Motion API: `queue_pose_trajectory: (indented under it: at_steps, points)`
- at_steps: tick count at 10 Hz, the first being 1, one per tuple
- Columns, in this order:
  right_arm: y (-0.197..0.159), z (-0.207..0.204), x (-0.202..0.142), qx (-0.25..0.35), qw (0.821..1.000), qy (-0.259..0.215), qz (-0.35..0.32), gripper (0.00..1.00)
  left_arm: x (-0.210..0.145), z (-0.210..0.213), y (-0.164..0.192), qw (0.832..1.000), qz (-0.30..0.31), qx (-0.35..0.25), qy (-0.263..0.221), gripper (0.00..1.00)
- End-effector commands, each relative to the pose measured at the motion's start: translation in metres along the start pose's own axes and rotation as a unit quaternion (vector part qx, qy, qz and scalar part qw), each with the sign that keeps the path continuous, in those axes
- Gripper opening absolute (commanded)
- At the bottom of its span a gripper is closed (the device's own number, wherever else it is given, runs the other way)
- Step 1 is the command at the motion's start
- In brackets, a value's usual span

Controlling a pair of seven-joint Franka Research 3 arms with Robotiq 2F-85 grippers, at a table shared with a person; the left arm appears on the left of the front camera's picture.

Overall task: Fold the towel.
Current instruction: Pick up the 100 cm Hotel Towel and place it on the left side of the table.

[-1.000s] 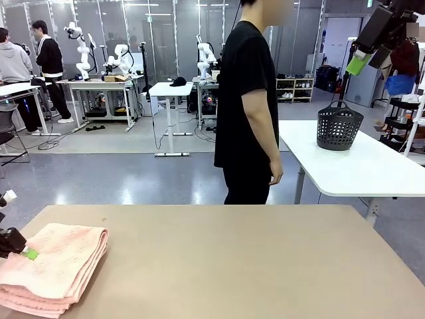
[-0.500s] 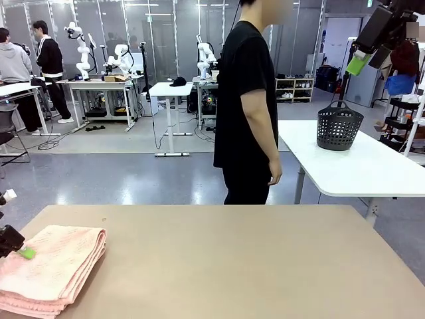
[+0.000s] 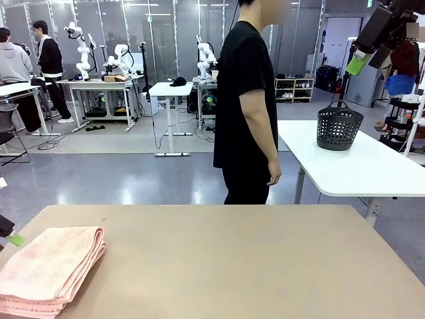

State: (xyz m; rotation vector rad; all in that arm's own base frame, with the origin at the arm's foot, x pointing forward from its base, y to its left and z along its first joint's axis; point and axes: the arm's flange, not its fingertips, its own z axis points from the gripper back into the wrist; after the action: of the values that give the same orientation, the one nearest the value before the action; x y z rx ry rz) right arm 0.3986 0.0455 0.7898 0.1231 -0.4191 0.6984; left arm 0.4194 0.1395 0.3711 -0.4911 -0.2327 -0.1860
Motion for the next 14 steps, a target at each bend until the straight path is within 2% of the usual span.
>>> queue_pose_trajectory:
  at_steps: [1, 3, 4, 14]
  points:
    - [0.000, 0.001, 0.000, -0.002, 1.000, 0.003, -0.001, 1.00, -0.004, 0.003, -0.018, 1.000, -0.002, 0.022, 0.005, 1.00]
    - [0.000, 0.001, 0.000, -0.002, 1.000, 0.003, -0.001, 1.00, -0.004, 0.003, -0.025, 1.000, 0.015, -0.001, 0.001, 1.00]
    - [0.000, 0.001, 0.000, -0.002, 1.000, 0.003, -0.001, 1.00, 0.000, 0.007, -0.013, 1.000, -0.006, 0.007, 0.000, 1.00]
    - [0.000, 0.001, 0.000, -0.002, 1.000, 0.003, -0.001, 1.00, 0.000, 0.007, -0.013, 1.000, -0.006, 0.007, 0.000, 1.00]
